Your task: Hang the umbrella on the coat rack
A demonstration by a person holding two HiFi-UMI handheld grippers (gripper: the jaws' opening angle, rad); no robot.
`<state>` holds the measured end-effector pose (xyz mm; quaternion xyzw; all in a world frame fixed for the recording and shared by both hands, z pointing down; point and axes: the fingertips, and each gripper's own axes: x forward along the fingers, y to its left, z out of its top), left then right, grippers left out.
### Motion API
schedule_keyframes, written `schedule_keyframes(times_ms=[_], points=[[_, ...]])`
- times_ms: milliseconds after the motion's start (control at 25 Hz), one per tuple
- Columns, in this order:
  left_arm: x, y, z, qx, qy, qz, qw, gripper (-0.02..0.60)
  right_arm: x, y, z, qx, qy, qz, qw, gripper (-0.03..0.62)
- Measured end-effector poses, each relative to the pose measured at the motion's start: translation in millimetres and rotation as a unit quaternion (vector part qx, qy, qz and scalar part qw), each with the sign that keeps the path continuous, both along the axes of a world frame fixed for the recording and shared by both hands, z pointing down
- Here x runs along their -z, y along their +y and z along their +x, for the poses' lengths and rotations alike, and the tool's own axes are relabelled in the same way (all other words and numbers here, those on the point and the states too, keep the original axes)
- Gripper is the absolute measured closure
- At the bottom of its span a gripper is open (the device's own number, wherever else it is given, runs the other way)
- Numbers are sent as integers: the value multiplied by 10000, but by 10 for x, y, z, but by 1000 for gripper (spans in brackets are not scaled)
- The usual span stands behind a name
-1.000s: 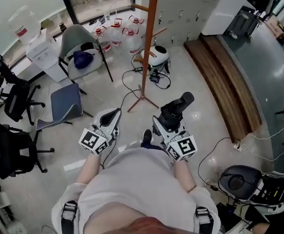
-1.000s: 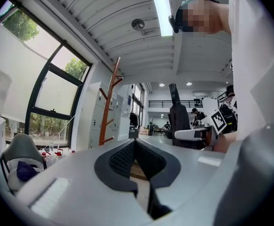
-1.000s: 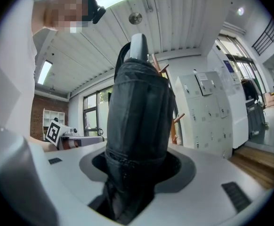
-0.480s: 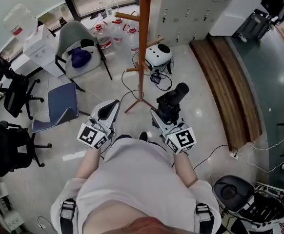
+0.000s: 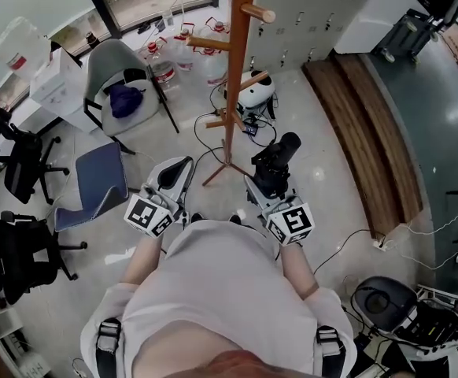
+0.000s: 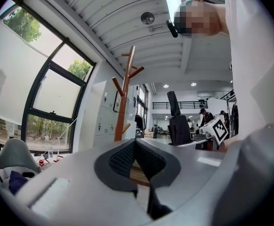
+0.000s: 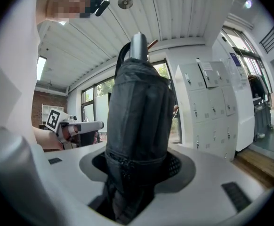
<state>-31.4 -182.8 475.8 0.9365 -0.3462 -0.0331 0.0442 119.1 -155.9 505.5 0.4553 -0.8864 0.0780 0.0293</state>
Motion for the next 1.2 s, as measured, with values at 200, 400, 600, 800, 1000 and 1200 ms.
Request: schedule_keyframes(times_ms=[200,400,600,800,1000,1200], points=[[1,-45,-155,-149,17,67,9999,571,-73,-10,-125,-198,28,-69,9998,358],[-59,-119,-263,-161,80,-94,9998,571,-147,-68,-171,-305,112,-147,9994,358],[-100,-132,-271,-230,49,-127,9996,571,-318,-109,-157,-391,207,-291,9986,358],[-152,-104,-331,-236,8,-167,9996,571,-591,-148,-163,-460,324,-504,9971,358],[-196,-49,-371,-225,-13,-223,9995,571,-844,-232,-113,-576,297,-747,9951,358],[-212,-24,-435,-155,-46,-236,9996,571,-1053,-341,-96,-612,231,-945,9934,358]])
